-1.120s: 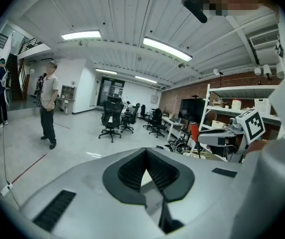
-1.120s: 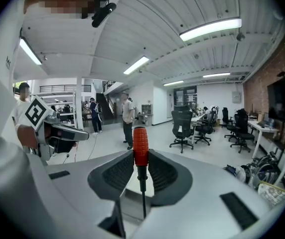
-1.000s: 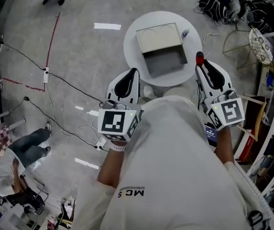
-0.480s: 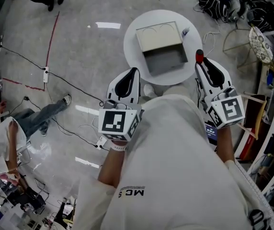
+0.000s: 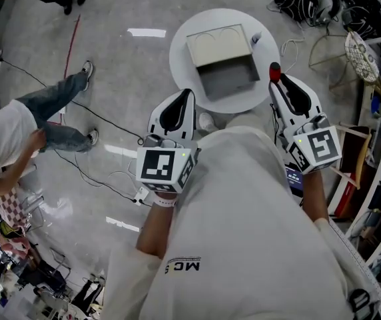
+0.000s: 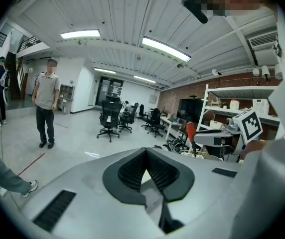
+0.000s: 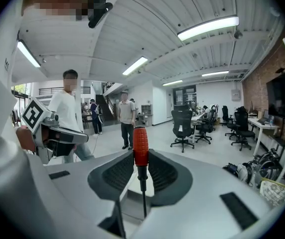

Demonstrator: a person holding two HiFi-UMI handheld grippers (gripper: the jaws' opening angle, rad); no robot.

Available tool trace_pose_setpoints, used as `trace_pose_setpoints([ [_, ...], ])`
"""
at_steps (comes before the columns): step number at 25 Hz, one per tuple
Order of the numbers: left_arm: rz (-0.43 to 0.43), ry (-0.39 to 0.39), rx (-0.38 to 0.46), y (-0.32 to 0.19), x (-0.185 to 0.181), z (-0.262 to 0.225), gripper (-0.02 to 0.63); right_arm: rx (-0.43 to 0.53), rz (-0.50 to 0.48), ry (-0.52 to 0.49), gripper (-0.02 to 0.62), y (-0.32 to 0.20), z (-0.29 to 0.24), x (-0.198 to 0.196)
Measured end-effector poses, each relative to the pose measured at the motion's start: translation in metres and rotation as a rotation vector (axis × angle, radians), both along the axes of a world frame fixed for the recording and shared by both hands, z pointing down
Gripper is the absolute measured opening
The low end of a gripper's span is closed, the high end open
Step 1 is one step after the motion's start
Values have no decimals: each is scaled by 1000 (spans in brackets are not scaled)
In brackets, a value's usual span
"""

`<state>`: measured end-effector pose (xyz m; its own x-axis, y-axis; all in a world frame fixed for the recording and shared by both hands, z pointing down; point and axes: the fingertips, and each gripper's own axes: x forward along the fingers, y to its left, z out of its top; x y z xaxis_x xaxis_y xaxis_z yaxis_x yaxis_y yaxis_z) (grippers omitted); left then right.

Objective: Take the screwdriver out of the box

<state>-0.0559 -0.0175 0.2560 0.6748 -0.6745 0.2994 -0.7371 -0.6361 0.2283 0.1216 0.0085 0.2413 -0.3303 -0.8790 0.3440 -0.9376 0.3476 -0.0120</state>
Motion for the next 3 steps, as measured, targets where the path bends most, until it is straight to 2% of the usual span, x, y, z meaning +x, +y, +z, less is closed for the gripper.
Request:
trace_pose_setpoints([
  [3,-7,7,13,-5,1,0,9,14,-15,-5,144,-7,-1,0],
])
